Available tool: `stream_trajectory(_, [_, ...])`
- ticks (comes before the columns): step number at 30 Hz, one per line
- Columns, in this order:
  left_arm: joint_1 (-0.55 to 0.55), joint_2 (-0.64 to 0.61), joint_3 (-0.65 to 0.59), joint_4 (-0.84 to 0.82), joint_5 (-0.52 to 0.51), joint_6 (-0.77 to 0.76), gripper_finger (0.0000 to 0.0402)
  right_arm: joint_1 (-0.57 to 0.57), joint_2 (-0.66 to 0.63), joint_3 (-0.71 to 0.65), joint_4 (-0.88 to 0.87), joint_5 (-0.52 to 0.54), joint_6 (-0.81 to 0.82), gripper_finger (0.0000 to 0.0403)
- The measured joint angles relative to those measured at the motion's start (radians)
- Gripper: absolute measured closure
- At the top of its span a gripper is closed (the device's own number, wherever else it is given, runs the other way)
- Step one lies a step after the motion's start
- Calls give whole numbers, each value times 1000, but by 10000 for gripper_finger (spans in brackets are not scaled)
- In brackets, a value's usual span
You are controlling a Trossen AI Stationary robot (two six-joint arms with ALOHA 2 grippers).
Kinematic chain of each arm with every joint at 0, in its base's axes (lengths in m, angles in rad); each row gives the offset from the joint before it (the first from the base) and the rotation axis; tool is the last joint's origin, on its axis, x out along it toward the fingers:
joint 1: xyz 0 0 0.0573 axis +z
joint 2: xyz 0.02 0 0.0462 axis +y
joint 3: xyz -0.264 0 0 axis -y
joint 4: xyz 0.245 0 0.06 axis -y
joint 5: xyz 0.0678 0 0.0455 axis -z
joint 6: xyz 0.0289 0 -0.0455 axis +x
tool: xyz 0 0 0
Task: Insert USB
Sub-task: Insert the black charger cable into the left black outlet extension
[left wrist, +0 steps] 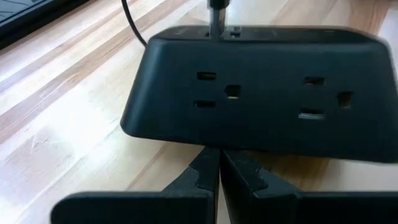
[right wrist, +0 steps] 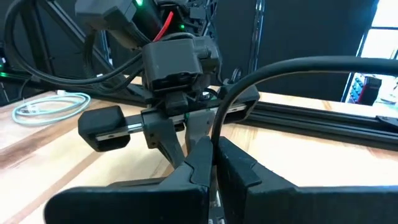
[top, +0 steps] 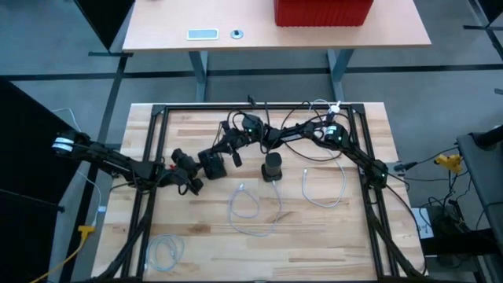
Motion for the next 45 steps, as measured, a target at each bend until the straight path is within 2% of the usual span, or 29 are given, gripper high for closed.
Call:
stream_trajectory(6, [0, 1, 0, -1, 0, 37, 402, -4, 0, 0, 1, -8, -16, 403])
stream_trajectory(10, [8, 5, 0, 0, -1, 76, 402, -5, 0, 0, 1, -49, -24, 403])
stream_trajectory(21, [21, 16, -2, 31, 17, 173, 402, 6, 4, 1, 13, -57, -42, 403])
stream_trajectory(24, [25, 18, -2, 43, 49, 198, 402, 6, 6, 1, 14, -59, -44, 403])
stream_trajectory(30, [28, 17, -2, 40, 84, 209, 402, -4, 6, 1, 10, -63, -44, 403])
stream_trajectory(36, [30, 19, -2, 18, 84, 209, 402, -13, 6, 1, 1, -131, -26, 403])
stream_trajectory(45, [59, 20, -2, 35, 106, 249, 402, -4, 6, 1, 4, -136, -48, 403])
